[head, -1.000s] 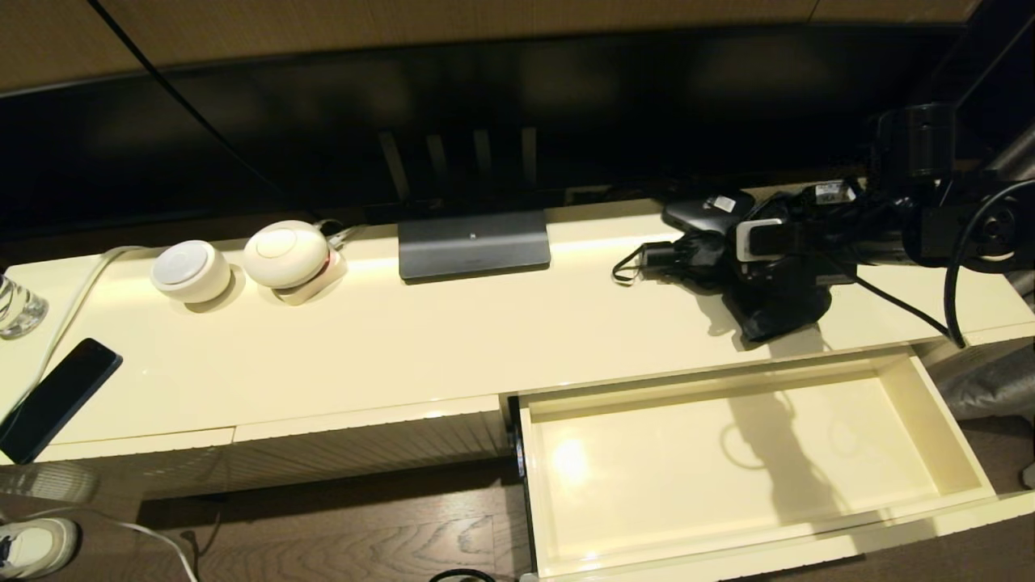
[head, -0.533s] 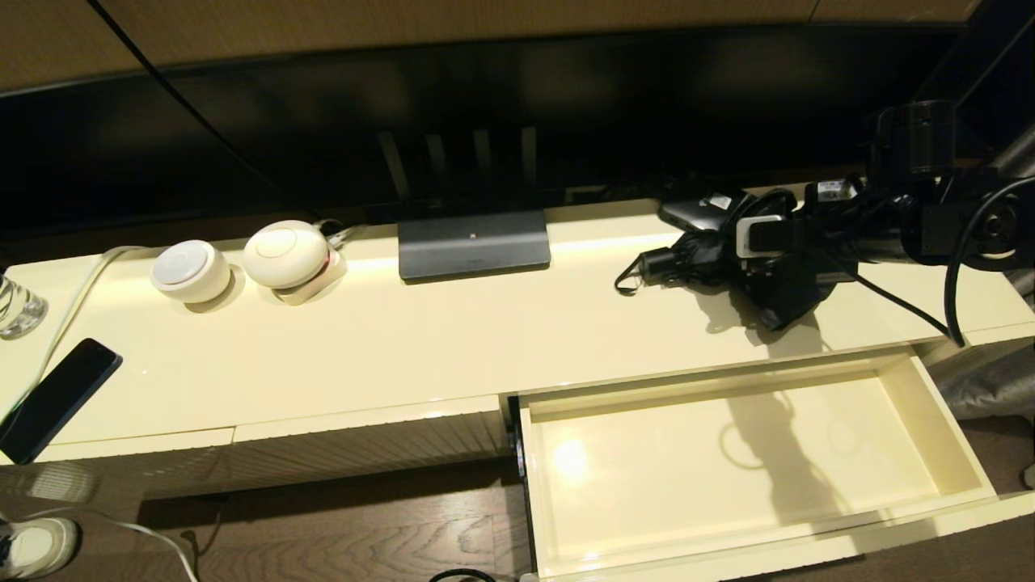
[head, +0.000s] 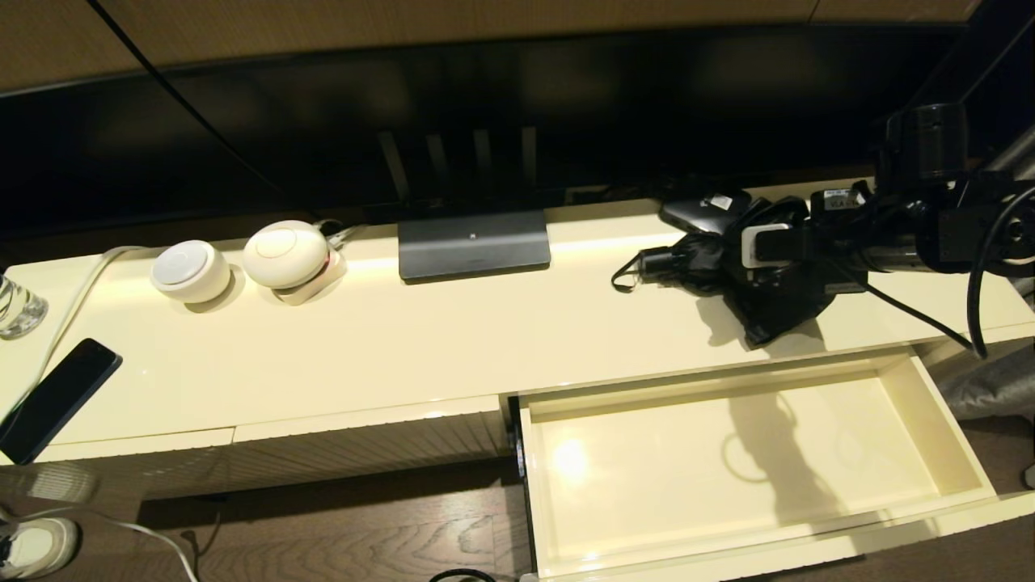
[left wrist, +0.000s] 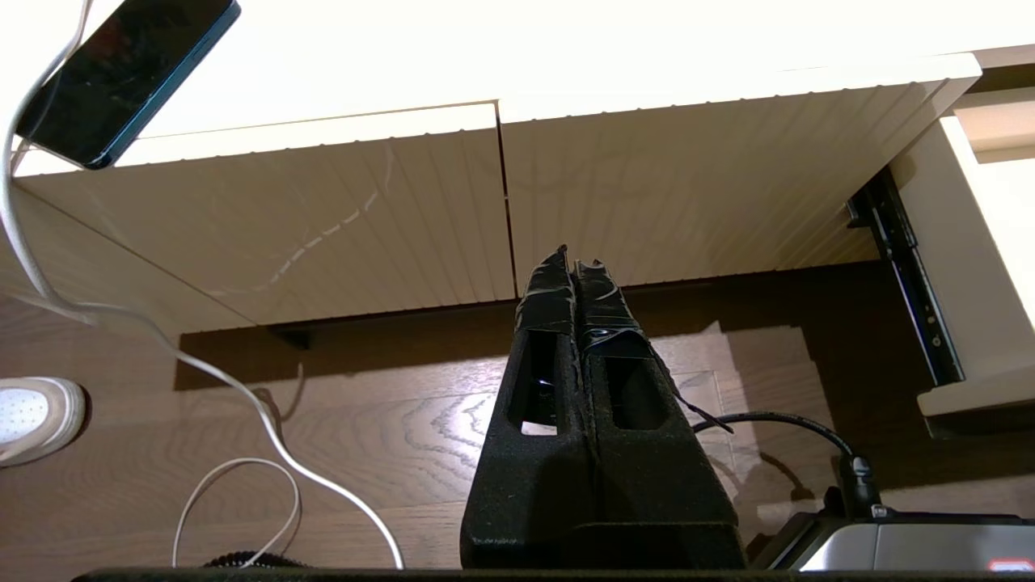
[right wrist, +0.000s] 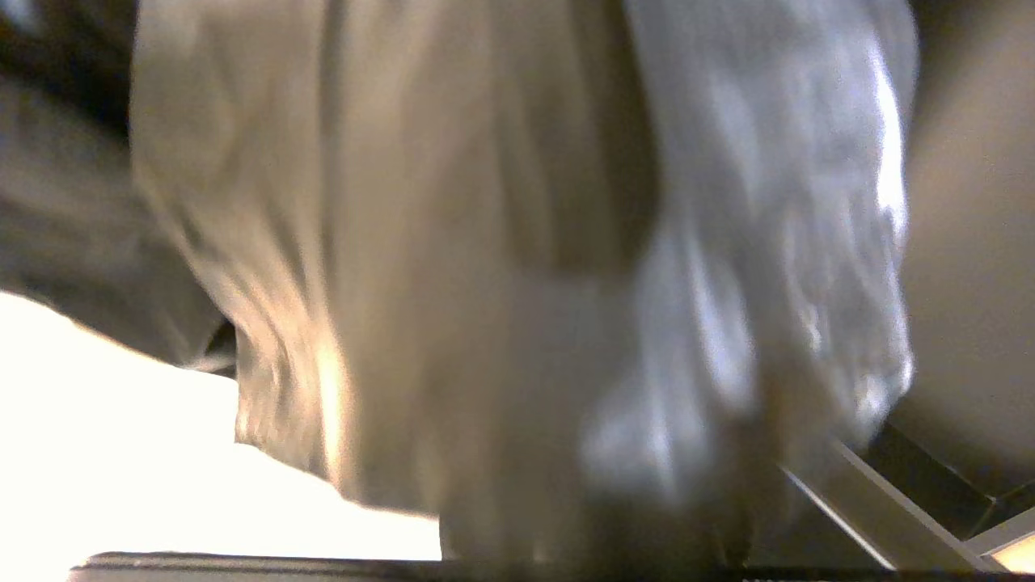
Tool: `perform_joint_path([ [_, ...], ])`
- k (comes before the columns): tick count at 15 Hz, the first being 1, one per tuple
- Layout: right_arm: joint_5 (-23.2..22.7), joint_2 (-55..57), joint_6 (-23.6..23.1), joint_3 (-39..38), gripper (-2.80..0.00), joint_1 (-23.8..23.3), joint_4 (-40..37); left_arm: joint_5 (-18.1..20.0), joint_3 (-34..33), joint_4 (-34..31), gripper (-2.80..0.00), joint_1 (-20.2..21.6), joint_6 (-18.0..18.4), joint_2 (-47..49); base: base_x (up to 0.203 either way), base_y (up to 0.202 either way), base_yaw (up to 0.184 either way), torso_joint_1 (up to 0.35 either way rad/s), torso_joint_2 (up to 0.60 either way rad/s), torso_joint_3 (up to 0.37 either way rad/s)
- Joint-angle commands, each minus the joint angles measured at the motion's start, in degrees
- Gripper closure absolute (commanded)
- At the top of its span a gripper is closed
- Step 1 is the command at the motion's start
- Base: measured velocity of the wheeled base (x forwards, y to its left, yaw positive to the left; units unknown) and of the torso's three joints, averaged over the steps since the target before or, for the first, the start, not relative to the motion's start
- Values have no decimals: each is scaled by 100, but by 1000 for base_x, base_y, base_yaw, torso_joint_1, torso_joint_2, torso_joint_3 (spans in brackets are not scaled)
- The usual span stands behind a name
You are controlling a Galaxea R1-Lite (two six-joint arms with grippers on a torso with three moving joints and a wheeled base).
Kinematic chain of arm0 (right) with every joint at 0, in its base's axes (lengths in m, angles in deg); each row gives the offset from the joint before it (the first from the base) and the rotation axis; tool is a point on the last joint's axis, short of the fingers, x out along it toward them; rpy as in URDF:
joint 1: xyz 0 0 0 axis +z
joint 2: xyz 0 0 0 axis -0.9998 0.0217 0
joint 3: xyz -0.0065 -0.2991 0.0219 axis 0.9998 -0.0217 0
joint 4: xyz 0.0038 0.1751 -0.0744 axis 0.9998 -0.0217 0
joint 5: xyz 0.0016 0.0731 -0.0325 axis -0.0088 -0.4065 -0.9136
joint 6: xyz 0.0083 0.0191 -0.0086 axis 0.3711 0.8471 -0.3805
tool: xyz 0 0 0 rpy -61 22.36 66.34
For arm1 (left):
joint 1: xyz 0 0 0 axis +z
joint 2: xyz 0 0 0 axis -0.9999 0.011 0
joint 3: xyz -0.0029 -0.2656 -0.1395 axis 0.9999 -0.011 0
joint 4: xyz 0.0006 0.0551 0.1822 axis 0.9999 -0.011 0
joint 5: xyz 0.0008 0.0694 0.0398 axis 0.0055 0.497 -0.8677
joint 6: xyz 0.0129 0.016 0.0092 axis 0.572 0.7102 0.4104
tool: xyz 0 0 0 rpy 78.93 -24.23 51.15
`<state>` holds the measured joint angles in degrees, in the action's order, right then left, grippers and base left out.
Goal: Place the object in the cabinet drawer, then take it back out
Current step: Put the umbrella in the drawer
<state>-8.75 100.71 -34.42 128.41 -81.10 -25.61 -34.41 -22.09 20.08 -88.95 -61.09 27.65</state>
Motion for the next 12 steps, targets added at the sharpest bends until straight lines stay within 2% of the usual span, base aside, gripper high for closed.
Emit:
perform_joint_path([
  [1,6,-426,31,-4,0,76,-303,-1,-18,-7,0,2,-1,7,0,0,0,0,0,0],
  [9,6,-1373,180,-47,0,562,-1095,-1,-18,2,0,2,-1,7,0,0,0,0,0,0],
  [12,3,-1831,635,-508,0,757,-1599,-1,-18,-7,0,2,-1,7,0,0,0,0,0,0],
])
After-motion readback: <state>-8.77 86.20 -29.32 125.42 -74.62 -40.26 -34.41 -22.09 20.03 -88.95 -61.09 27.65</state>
